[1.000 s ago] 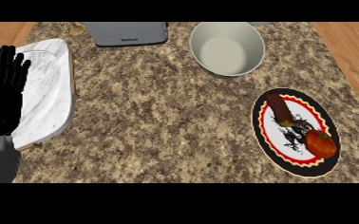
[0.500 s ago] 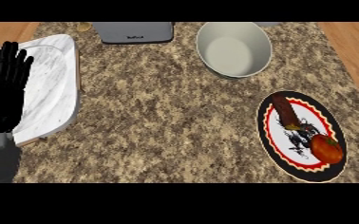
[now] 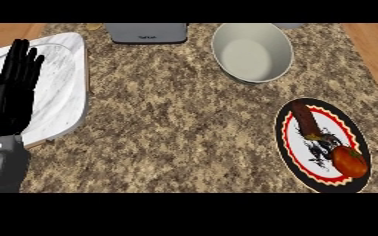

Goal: Pick the tomato from the plate and place it in the bowl

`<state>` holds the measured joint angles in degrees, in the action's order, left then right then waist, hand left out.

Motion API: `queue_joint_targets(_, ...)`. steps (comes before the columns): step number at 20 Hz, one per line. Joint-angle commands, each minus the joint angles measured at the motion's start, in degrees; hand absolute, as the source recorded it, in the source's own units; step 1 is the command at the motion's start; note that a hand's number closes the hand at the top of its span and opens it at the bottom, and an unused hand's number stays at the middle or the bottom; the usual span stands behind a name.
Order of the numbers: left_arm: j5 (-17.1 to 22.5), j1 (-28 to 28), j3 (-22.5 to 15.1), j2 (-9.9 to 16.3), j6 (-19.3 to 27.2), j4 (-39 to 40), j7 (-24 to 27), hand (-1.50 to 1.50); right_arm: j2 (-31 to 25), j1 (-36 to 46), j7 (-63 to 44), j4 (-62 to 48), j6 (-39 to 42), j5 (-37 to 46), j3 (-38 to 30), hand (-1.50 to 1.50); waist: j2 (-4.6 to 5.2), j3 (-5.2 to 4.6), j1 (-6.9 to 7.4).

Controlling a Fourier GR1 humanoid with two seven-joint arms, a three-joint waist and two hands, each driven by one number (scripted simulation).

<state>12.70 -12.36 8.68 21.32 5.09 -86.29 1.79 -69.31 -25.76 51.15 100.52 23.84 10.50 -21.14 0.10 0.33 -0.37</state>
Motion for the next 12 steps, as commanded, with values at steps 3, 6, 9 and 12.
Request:
queue_joint_targets(3,-1.63,-1.1,-1.19,-1.05,0.98,-0.18,0.34,0.0,-1.41,-0.87,18.54,-10.95,-2.65,8.14,6.77,-1.5,0.22,-0.09,1.24)
queue_joint_targets(6,-0.83,-3.72,-1.36,-0.49,0.07,0.27,-1.94,0.0,-1.93,0.53,20.17,-14.03,-4.97,9.17,10.54,-1.5,0.29,-0.09,1.46)
queue_joint_targets(9,-1.79,-1.15,-1.83,-1.91,0.56,-0.18,-0.04,0.0,1.3,3.53,17.23,-14.46,-9.52,13.03,16.6,-1.5,0.22,-0.17,1.9)
queue_joint_targets(12,-0.24,-3.19,0.19,-0.62,-1.81,3.7,1.6,0.0,2.88,6.23,17.9,-18.33,-11.11,15.97,20.95,-1.5,0.32,-0.21,1.48)
